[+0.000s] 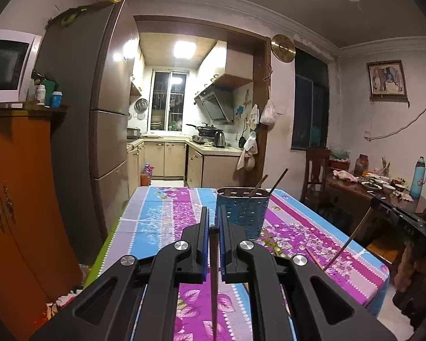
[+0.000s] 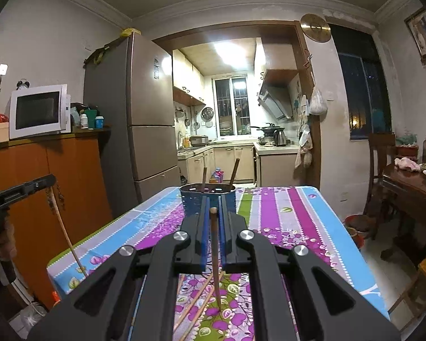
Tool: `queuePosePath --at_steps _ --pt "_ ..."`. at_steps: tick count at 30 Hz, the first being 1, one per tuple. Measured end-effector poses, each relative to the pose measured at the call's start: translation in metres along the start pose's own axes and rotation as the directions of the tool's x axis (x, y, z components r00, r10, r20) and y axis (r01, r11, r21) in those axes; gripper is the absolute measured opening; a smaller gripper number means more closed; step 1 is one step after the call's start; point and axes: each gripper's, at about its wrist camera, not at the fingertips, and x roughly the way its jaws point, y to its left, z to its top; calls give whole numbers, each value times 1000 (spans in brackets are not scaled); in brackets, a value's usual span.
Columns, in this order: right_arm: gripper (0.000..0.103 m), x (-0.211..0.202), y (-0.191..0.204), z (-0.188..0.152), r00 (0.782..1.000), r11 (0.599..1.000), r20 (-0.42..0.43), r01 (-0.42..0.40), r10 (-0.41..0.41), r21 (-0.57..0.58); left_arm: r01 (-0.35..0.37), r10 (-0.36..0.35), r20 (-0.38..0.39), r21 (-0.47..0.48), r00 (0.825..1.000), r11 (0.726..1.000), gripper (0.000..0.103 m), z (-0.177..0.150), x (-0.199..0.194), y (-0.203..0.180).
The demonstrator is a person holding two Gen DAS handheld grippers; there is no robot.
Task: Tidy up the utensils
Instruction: 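Lift the left tool's chopstick to the holder while the right tool carries its own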
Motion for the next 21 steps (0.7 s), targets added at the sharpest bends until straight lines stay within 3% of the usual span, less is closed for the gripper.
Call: queuePosePath --at_steps 21 --pt "5 23 -9 19 997 998 -55 -54 57 44 102 -102 -16 17 995 995 8 25 33 -18"
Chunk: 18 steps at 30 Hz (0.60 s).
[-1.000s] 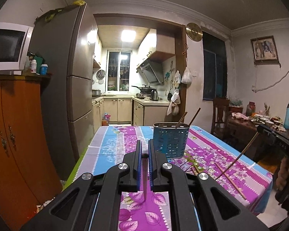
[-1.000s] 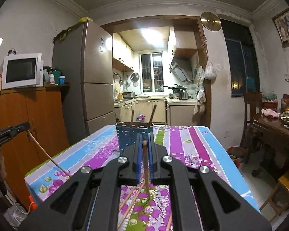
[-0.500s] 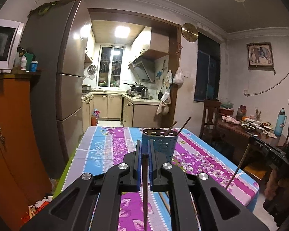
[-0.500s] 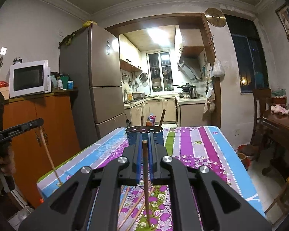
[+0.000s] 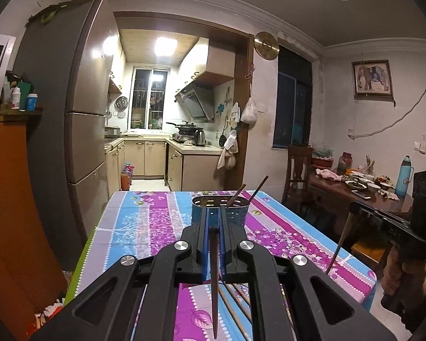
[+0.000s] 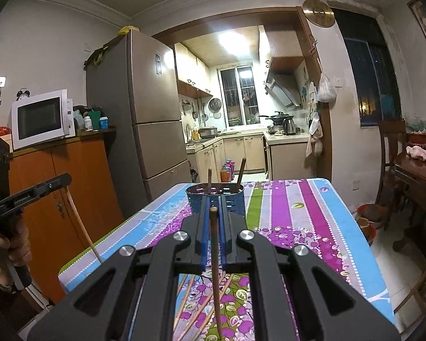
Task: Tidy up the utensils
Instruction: 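Lift the left tool's chopstick to the holder while the right tool carries its own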
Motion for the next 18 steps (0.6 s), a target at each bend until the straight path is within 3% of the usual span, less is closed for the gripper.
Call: queuePosePath --at_steps 12,18 --pt "5 23 3 19 1000 999 -22 -10 9 -41 -24 24 0 17 1000 1000 8 13 23 1" --pt "5 48 -1 44 1000 999 -21 -21 20 -42 -38 38 22 21 999 999 7 41 52 5"
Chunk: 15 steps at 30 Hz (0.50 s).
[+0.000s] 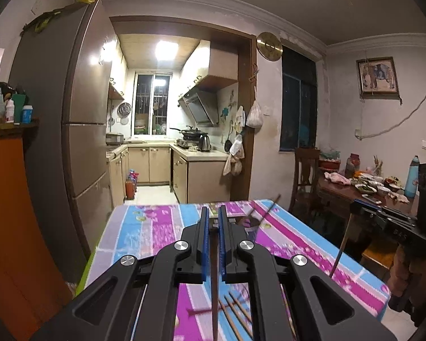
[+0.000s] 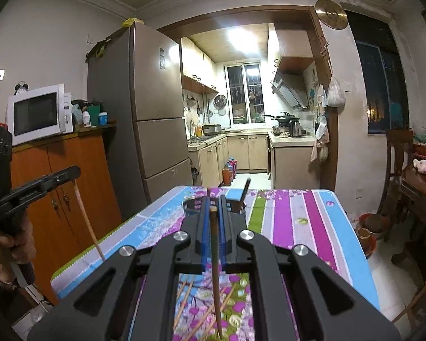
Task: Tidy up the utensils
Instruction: 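Lift the left tool's chopstick to the holder while the right tool carries its own, then lower the left tool's chopstick into the holder and open while the right tool releases its own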
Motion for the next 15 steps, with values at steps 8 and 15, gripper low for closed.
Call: queuePosePath --at_steps 8,15 --pt "5 44 -9 80 991 1000 134 8 -11 20 -24 25 118 -9 993 1000 7 82 67 4" --pt "5 93 -49 121 964 982 259 19 -68 188 -43 54 230 -56 972 998 8 129 129 7"
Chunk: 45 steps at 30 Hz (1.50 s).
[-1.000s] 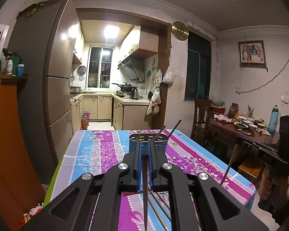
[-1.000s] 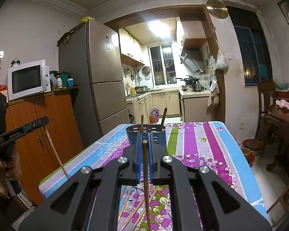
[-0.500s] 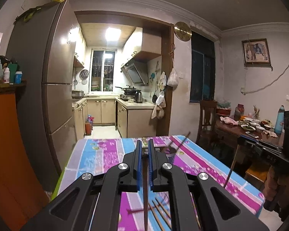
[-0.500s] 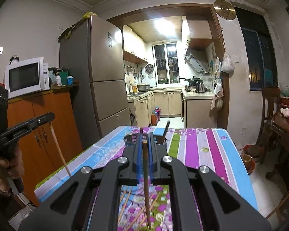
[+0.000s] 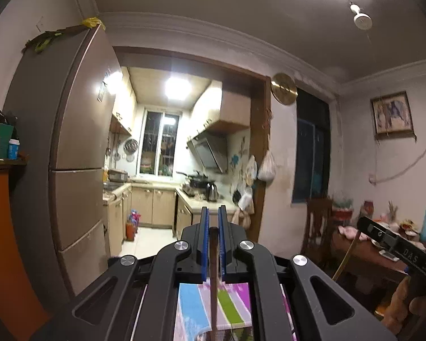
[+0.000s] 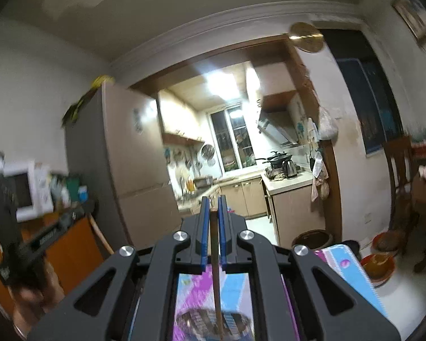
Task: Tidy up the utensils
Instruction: 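Lower the left tool's chopstick into the holder and open while the right tool releases its own, then withdraw both open tools from the holder back over the table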
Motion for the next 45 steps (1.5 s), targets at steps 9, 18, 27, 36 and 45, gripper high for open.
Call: queuePosePath --at_steps 9,18,27,36,45 --pt "5 67 -42 -62 993 986 -101 83 -68 145 -21 3 -107 -166 994 986 7 -79 74 40" --pt "7 96 -36 -109 956 989 -267 140 -124 44 -64 -5 -246 -271 969 960 9 -132 94 90" --pt "28 46 -39 -77 973 985 -154 174 -174 -16 -96 73 -108 -223 991 970 35 -78 43 99" --pt "36 -82 -43 -41 987 981 -36 148 -154 -127 -159 159 18 4 987 987 44 -56 -86 81" --pt "36 -201 -50 -72 960 935 -74 243 -270 -258 -217 241 -43 308 970 926 58 -107 -200 54"
